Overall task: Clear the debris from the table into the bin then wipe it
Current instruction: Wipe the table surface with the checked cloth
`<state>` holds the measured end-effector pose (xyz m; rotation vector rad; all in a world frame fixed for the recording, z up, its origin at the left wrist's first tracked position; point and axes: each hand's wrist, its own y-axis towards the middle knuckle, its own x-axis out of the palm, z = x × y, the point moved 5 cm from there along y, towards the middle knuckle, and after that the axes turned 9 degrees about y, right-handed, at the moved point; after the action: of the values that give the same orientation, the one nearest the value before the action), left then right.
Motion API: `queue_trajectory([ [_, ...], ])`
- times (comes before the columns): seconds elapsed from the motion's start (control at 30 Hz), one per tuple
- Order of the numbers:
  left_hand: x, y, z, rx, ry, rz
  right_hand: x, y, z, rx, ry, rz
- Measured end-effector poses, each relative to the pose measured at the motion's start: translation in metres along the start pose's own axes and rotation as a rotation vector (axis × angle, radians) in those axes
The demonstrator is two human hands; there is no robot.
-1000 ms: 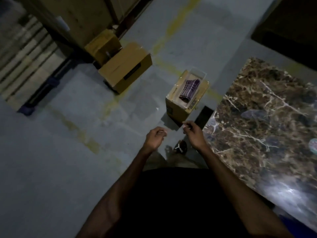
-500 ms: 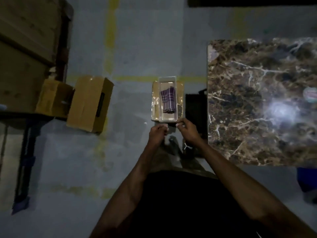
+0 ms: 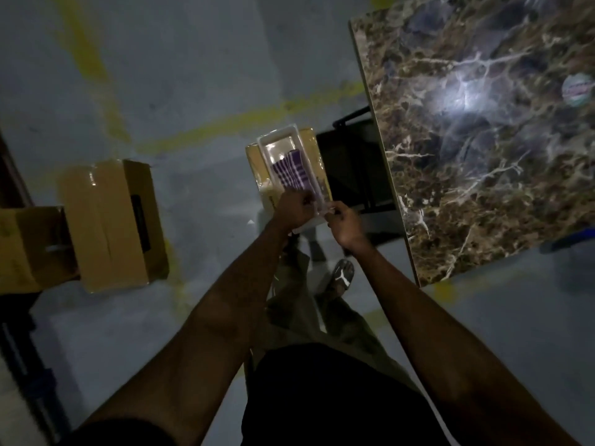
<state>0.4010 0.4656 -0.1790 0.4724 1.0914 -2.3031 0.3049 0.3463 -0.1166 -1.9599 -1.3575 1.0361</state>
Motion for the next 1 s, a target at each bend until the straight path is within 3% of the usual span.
queue_trajectory([
  [0.13, 0.024, 0.035, -0.009, -0.008, 0.093, -0.089, -0.003, 0.018, 0.022, 0.035, 0.042, 0.056],
  [0.33, 0.016, 0.036, -0.013, -0.275, -0.097, 0.133, -0.004, 0.026, 0.029, 0.089, 0.065, 0.046],
  [0.53, -0.005, 0.007, -0.001, -0.369, -0.321, 0.365, -0.006, 0.009, 0.000, 0.063, 0.101, 0.007],
  [0.73, -0.017, -0.041, 0.058, -0.131, -0.652, 0.514, -0.016, -0.011, -0.016, 0.012, 0.281, 0.037],
  [0.9, -0.008, -0.074, 0.127, -0.072, -0.935, 0.438, -0.061, -0.040, -0.016, 0.068, 0.666, 0.018],
  [1.0, 0.003, -0.099, 0.175, -0.018, -0.999, 0.431, -0.106, -0.073, -0.021, -0.027, 0.788, -0.028],
])
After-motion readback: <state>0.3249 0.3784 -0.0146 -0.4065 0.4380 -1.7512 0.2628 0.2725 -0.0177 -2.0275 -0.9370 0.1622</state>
